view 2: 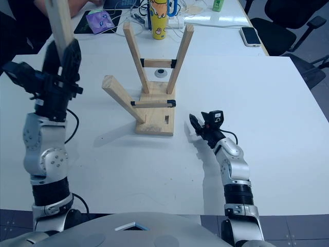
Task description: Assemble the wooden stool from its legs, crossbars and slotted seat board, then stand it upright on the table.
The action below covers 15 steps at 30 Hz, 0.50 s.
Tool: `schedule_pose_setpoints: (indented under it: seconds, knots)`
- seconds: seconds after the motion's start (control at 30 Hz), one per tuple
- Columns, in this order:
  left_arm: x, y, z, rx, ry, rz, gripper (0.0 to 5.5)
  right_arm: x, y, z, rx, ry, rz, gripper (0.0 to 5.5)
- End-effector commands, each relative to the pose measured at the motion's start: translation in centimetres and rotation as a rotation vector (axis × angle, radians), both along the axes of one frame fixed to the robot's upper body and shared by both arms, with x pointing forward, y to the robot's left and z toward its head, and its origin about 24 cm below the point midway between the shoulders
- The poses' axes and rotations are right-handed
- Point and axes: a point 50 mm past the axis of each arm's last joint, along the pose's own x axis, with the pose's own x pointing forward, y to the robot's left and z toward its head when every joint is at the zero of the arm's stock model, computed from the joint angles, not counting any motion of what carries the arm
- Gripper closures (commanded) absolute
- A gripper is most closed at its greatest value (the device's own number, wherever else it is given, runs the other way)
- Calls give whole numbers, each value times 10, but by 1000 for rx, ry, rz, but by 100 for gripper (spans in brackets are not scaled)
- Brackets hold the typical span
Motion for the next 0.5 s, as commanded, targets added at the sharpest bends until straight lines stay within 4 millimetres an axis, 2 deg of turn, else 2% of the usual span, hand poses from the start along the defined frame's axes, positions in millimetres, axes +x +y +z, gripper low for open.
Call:
schedule_pose_setpoints:
  seconds: [0.03,0.13,0.27,0.43,0.5]
  knots:
    - [-11,-5,43,41,-92,-168,342,4,-11,-2,0,13,-54,263]
    - [-24,-25,44,103,-26,-391,342,6,-14,0,18,-33,-42,263]
    - [-49,-64,17,178,150,-706,342,5,-23,11,131,-48,52,263]
    - [-56,-76,-17,222,304,-813,342,2,-46,26,134,-45,185,263]
    - [-56,-76,-30,239,353,-846,342,-6,-59,32,173,14,280,238]
